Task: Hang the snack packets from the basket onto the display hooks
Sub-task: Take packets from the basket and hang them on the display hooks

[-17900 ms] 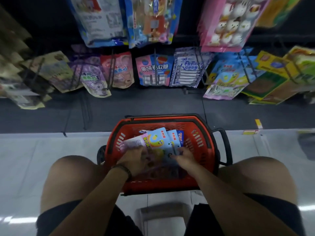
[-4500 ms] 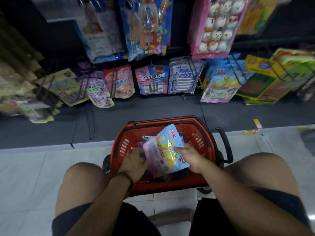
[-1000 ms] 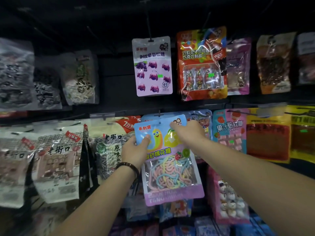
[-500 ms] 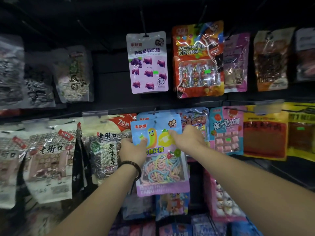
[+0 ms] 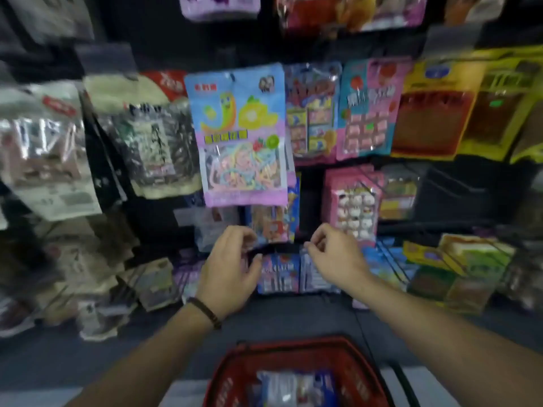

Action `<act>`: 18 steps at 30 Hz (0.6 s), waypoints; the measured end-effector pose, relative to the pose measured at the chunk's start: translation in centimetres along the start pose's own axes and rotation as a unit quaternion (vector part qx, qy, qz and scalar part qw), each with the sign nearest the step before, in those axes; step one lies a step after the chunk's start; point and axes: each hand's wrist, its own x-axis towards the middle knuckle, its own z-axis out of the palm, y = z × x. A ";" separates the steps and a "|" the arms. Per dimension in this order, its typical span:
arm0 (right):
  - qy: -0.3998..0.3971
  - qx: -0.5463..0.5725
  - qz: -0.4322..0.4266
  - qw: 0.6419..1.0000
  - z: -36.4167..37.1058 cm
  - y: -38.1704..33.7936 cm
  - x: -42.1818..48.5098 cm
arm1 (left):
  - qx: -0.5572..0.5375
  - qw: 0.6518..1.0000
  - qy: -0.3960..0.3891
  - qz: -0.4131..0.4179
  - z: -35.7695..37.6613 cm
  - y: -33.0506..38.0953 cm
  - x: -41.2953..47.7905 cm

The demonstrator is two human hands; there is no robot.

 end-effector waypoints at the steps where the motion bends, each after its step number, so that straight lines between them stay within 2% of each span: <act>1: -0.026 -0.001 0.011 1.000 1.5 2.0 -1.5 | 0.001 0.999 -0.049 -0.002 1.4 -0.6 -2.5; 5: -0.135 -0.013 0.080 0.987 7.6 9.3 -7.0 | -0.021 0.972 -0.216 -0.086 6.5 -3.1 -11.6; 10: -0.245 0.003 0.233 0.941 16.1 18.3 -13.7 | -0.031 0.904 -0.363 -0.224 12.4 -7.9 -21.3; 14: -0.304 0.027 0.359 0.882 20.4 22.9 -16.7 | -0.043 0.857 -0.428 -0.285 14.1 -9.2 -23.5; 18: -0.276 0.041 0.454 0.846 23.5 26.9 -17.3 | -0.030 0.860 -0.417 -0.292 14.9 -9.5 -22.7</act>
